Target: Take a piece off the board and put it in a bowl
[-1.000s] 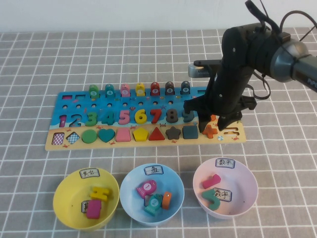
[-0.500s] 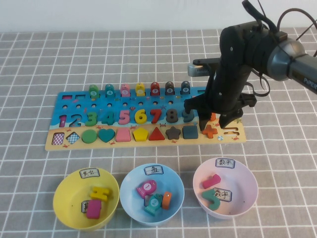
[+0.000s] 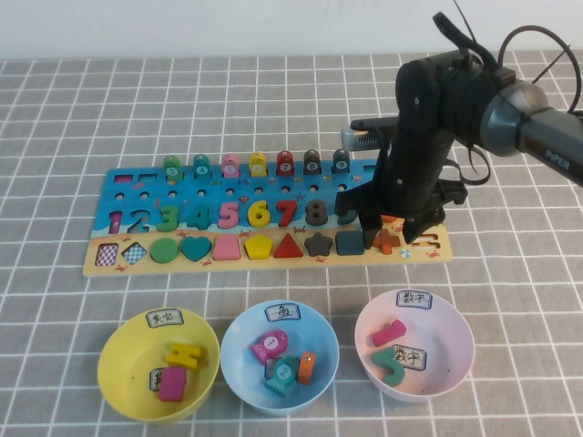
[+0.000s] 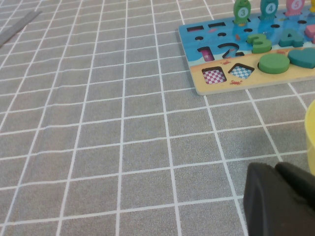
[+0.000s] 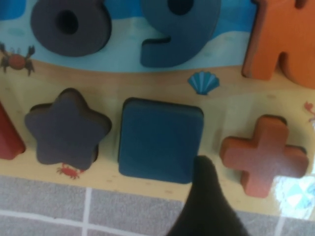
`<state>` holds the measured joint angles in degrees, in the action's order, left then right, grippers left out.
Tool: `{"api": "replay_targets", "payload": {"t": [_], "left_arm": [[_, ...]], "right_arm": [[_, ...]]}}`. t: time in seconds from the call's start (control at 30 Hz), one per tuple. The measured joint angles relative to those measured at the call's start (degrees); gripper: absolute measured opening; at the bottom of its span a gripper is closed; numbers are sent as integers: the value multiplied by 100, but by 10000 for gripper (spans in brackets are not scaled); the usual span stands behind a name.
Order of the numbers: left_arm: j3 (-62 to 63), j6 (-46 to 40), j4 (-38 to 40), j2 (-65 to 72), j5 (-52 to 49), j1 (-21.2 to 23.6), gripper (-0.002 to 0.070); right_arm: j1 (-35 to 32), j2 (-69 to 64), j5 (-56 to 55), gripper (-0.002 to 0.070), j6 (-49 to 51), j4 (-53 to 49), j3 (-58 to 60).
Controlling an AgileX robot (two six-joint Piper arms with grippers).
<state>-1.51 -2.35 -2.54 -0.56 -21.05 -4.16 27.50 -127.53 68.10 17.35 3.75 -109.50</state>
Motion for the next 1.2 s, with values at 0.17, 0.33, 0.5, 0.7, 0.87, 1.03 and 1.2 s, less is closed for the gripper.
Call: {"api": "replay_targets", "payload": {"t": [0.17,0.33,0.5,0.7,0.87,1.03,1.2], "left_arm": [[0,0,0,0,0,0,-3],[0,0,0,0,0,0,-3],[0,0,0,0,0,0,-3],[0,0,0,0,0,0,-3],[0,0,0,0,0,0,-3],[0,0,0,0,0,0,-3],[0,0,0,0,0,0,-3]], "right_arm": [[0,-15,0,417,22,-48,-12],[0,-41,-59,417,22,-73,-24],[0,-105,-110,417,22,-90,-33],[0,-114,-110,416,22,-100,-37],[0,-151,-118,381,22,-146,-37],[0,-151,-118,337,22,-160,-37],[0,-151,-118,324,22,-160,-37]]}}
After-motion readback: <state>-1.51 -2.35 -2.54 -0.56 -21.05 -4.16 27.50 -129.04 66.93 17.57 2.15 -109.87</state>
